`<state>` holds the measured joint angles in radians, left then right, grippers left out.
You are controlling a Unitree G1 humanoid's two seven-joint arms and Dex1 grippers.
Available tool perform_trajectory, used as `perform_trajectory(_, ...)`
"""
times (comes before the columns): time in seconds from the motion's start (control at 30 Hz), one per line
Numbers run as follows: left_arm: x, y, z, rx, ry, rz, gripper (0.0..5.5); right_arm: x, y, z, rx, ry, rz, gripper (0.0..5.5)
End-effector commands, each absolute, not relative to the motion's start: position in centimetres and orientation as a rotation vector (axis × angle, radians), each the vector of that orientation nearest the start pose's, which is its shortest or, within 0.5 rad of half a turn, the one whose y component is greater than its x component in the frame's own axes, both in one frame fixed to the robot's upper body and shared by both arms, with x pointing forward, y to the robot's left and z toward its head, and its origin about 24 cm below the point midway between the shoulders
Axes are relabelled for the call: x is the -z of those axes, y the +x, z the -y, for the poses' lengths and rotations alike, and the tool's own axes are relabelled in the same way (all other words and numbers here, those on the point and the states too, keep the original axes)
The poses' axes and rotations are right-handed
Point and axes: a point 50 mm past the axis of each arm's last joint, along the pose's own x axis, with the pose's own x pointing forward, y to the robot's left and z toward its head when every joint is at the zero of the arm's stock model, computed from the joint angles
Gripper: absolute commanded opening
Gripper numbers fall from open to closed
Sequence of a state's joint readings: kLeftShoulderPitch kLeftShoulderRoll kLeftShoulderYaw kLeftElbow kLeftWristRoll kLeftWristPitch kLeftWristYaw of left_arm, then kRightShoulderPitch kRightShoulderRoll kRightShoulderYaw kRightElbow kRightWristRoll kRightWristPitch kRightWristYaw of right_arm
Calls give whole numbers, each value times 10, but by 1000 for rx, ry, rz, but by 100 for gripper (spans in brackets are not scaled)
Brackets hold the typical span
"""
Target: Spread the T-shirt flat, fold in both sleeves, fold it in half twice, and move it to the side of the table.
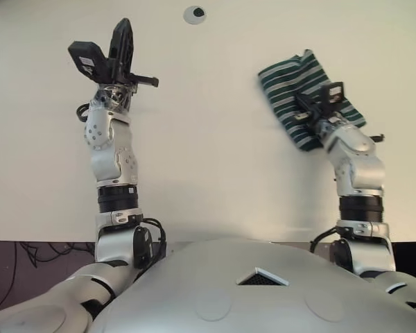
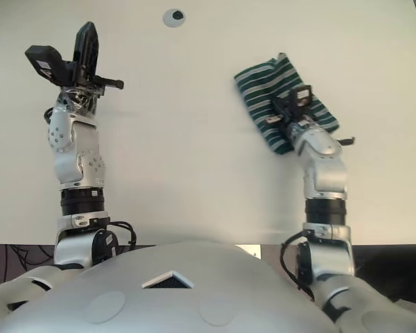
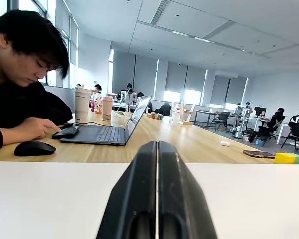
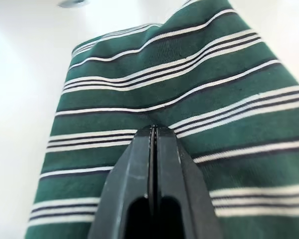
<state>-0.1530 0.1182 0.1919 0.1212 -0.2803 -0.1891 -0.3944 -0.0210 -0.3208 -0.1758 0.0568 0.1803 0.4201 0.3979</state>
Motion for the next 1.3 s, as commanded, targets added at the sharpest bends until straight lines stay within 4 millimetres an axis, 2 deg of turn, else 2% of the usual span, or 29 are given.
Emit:
perform_trajectory(0.03,-81,267,-205,178,-59,294,0,-14,213,291,44,7,-514,5)
perform_trajectory(0.17,-82,261,-210,158,-29,308,0,-27,209,303,138,13,-468,5)
perform_trajectory(0.37,-79,256,-199,213,19,305,0,-40,213,277,33,4,-398,5)
perform_trajectory(0.47,-77,249,-201,184,79,287,0,-62,215,275,32,-30,-312,5)
perform_trajectory(0.53,-70,243,-199,195,165,227,0,-92,213,271,15,-103,-166,5)
perform_trajectory(0.6,-62,236,-199,149,216,158,0,-122,205,253,-31,-121,-2,5)
perform_trajectory(0.67,-54,230,-199,78,210,107,0,-136,199,233,-58,-152,117,5)
perform_trajectory(0.77,-51,221,-196,55,224,71,0,-132,196,210,-76,-144,206,5)
perform_trajectory(0.87,-53,220,-192,90,223,79,0,-118,196,201,-27,-115,263,5)
perform_trajectory(0.97,-51,225,-193,118,209,60,0,-100,201,194,-43,-196,259,5)
perform_trajectory(1.03,-51,223,-198,123,173,46,0,-88,200,196,-70,-239,219,5)
perform_trajectory(1.13,-49,214,-197,155,238,26,0,-89,195,204,-36,-245,227,5)
perform_trajectory(1.3,-49,205,-196,159,276,-1,0,-90,186,205,-19,-322,219,5)
